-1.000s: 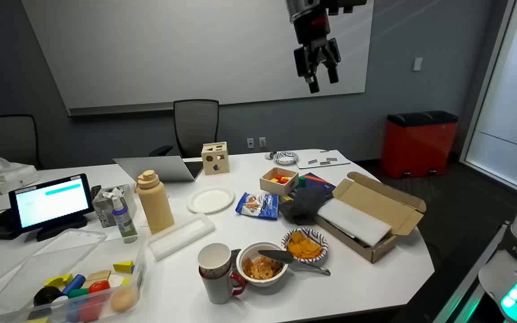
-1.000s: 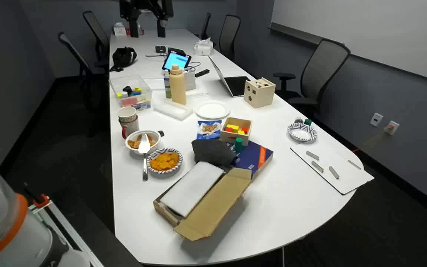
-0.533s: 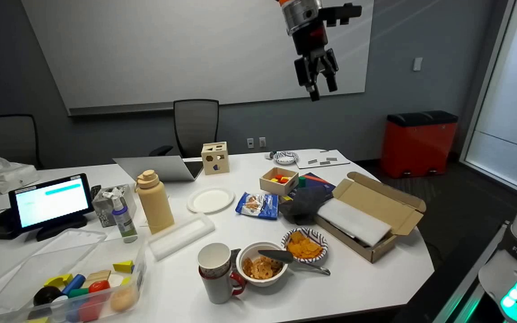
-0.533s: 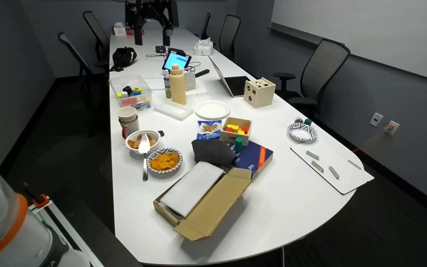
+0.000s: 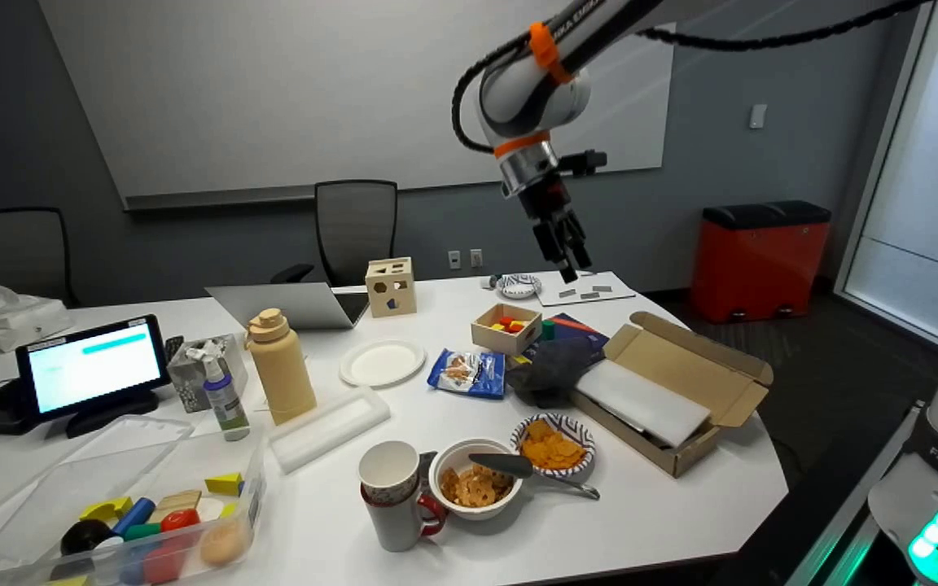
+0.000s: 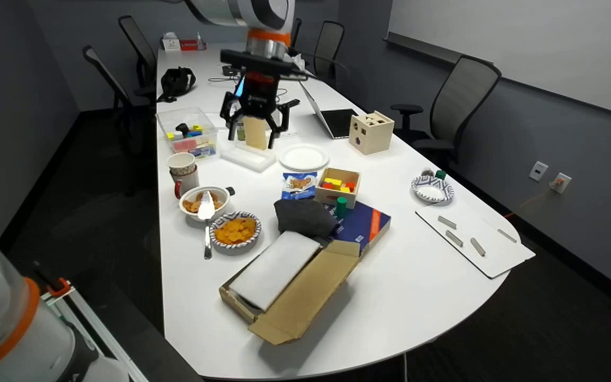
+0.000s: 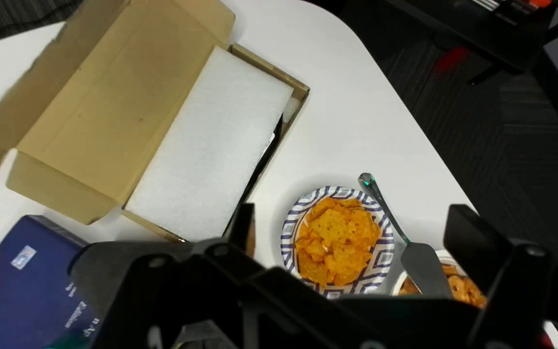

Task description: Move the bowl to the left

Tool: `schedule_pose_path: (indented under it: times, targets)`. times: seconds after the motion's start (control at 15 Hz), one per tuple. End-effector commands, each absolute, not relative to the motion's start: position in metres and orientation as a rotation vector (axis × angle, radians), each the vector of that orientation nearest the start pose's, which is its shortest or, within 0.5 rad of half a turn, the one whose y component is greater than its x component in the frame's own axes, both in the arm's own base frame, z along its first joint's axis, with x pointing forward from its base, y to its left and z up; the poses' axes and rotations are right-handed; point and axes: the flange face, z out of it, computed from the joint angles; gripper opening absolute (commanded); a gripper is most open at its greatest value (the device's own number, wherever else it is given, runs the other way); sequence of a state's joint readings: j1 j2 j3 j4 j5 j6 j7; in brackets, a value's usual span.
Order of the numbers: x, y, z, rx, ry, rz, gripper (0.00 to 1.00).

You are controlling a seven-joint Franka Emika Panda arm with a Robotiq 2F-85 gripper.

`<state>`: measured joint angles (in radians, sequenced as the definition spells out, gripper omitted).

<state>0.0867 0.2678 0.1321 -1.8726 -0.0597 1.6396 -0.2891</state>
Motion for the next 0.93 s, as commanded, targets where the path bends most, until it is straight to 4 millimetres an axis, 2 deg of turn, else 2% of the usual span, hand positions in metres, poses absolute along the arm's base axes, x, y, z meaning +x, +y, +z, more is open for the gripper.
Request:
schedule_pose_path:
  times: [0.0,0.2,0.33,0.6,0.87]
  targets:
    - [0.576,0.107,0.263,-2.856,-0.886,0.804,1.0]
    - [0.577,0.104,0.209,-2.844,-0.905,0.779,1.0]
    - [0.576,0.105,0.182,-2.854,-0.882,0.742,1.0]
    - [0.57,0.115,0.144,-2.869,-0.87,0.636,1.0]
    - [0.543,0.128,0.107,-2.846,-0.907,0.649,1.0]
